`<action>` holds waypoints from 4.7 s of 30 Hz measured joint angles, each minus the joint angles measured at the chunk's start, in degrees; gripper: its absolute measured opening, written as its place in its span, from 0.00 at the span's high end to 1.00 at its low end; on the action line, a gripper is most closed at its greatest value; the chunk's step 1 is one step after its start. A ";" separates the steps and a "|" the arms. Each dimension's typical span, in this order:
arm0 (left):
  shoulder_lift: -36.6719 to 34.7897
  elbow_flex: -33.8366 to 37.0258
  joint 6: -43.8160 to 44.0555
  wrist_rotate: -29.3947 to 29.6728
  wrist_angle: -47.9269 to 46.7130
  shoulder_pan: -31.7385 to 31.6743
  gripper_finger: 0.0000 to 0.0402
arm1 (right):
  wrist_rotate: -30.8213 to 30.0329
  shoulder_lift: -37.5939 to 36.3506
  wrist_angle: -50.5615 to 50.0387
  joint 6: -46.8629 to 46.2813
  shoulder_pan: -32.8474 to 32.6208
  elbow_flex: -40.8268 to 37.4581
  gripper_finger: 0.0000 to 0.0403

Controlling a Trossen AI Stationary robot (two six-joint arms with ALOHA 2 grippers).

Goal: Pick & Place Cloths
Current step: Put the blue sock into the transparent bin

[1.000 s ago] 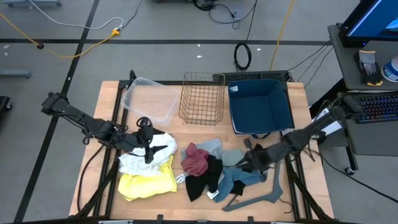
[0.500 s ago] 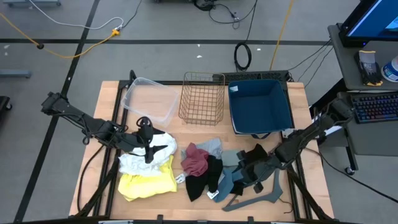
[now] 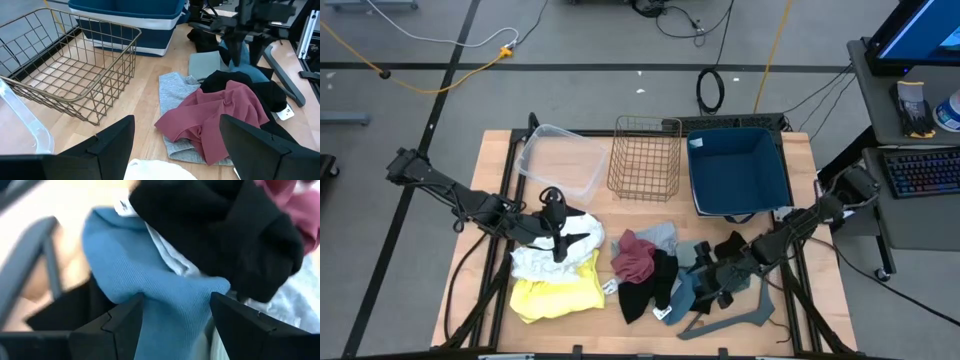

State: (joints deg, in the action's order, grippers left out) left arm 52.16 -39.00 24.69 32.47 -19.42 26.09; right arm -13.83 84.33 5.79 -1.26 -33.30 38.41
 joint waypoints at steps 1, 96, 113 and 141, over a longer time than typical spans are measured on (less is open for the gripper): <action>0.00 0.00 0.00 0.00 0.00 0.00 0.26 | 0.15 0.94 0.01 0.00 0.45 0.00 0.44; 29.38 0.00 -22.26 -20.28 62.50 -5.88 0.96 | 6.43 7.82 37.26 30.52 14.47 19.56 0.97; 28.04 -0.02 -26.33 -8.79 59.51 -5.91 0.99 | -8.23 1.65 11.26 28.53 7.30 19.56 0.45; 5.93 -0.07 -63.98 38.45 59.76 -14.95 1.00 | -11.65 -2.77 -23.35 3.11 0.94 19.47 0.36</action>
State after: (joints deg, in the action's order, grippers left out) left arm 58.10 -39.07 -39.29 70.92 40.34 11.14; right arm -25.47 81.56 -17.57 1.85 -32.36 57.89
